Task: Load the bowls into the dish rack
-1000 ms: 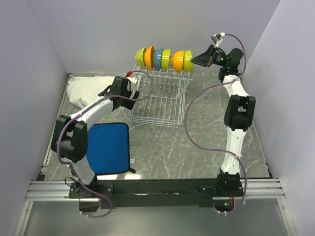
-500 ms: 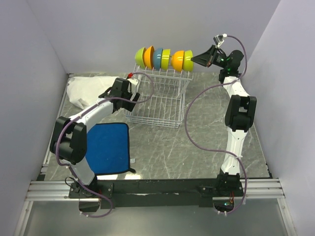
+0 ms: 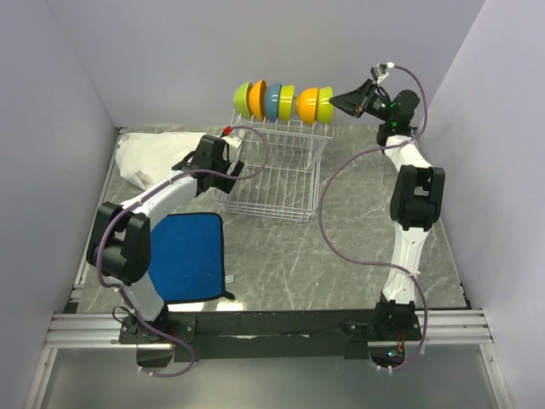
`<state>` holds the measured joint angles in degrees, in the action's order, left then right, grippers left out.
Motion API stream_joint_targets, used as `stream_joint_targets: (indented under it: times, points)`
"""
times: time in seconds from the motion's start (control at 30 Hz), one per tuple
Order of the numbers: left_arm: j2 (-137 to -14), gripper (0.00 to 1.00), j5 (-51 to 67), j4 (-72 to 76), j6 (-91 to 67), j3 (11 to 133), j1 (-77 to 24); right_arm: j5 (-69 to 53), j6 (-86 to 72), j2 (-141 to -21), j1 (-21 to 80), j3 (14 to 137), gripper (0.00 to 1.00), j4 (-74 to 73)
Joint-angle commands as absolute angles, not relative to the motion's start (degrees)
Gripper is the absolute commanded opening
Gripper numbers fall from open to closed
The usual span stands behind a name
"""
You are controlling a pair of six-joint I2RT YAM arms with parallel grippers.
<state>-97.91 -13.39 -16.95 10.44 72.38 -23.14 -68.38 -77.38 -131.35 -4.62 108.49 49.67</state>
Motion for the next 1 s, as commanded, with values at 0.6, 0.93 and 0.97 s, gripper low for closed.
stream_joint_targets:
  times: [0.6, 0.93, 0.97]
  points:
    - [-95.9, 1.00, -14.0, -14.2, 10.7, 71.0, -24.4, -64.9, -78.3, -130.5, -0.3, 108.5, 0.00, 48.0]
    - [-96.2, 1.00, -14.2, -14.2, 10.9, 71.1, -25.2, -64.9, -82.0, -128.3, -0.5, 105.6, 0.00, 52.0]
    - [-96.2, 0.99, -14.2, -14.3, 10.8, 71.2, -25.3, -64.9, -82.8, -127.8, -0.5, 104.4, 0.00, 52.4]
